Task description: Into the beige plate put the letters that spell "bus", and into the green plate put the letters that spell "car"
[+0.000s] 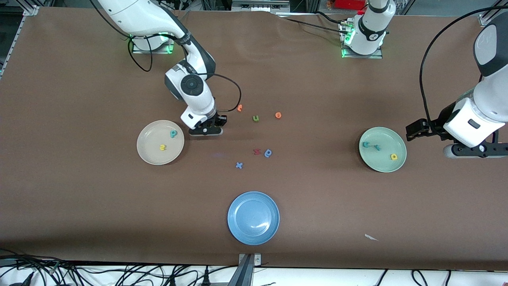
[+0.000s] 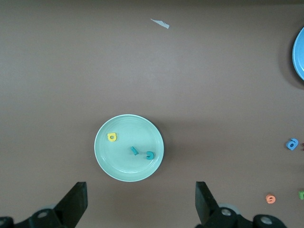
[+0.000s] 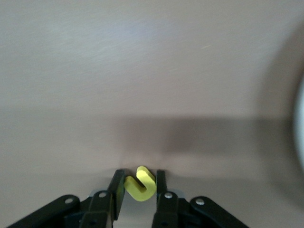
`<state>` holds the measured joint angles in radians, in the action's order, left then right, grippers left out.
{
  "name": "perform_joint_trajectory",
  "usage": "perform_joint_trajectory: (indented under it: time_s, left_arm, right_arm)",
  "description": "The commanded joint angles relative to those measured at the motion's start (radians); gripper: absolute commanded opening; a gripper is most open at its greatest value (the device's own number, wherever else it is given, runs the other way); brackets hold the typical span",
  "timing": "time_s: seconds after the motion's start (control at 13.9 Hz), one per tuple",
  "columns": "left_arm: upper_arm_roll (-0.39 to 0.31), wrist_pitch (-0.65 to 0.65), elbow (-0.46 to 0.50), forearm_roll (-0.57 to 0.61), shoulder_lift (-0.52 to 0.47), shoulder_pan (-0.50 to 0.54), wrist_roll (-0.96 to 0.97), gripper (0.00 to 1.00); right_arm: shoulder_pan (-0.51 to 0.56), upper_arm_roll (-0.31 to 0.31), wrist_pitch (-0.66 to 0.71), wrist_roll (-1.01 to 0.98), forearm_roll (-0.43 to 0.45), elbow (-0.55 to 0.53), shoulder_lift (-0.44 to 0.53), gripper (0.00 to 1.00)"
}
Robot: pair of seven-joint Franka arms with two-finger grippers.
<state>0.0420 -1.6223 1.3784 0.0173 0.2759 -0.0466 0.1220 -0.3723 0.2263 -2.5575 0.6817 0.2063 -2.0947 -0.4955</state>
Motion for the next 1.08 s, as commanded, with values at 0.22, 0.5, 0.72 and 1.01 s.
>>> perform_joint_trajectory:
  time_s: [0.22, 0.5, 0.72, 1.01]
  left_arm:
    - [-0.011, 0.004, -0.01, -0.016, -0.006, -0.01, -0.018, 1.0]
    - [-0.013, 0.004, -0.01, -0.016, -0.007, -0.01, -0.018, 1.0]
    - [-0.011, 0.004, -0.01, -0.017, -0.006, -0.01, -0.018, 1.0]
    - [-0.011, 0.004, -0.01, -0.017, -0.006, -0.01, -0.018, 1.0]
  right_arm:
    - [0.173, 0.013, 0.209, -0.287, 0.015, -0.016, 0.169, 0.17]
    - [0.286, 0.013, 0.243, -0.487, 0.012, -0.021, 0.201, 0.18]
    - [0.311, 0.013, 0.246, -0.521, 0.007, -0.031, 0.204, 1.0]
    - [0.328, 0.013, 0.256, -0.518, 0.004, -0.028, 0.216, 1.0]
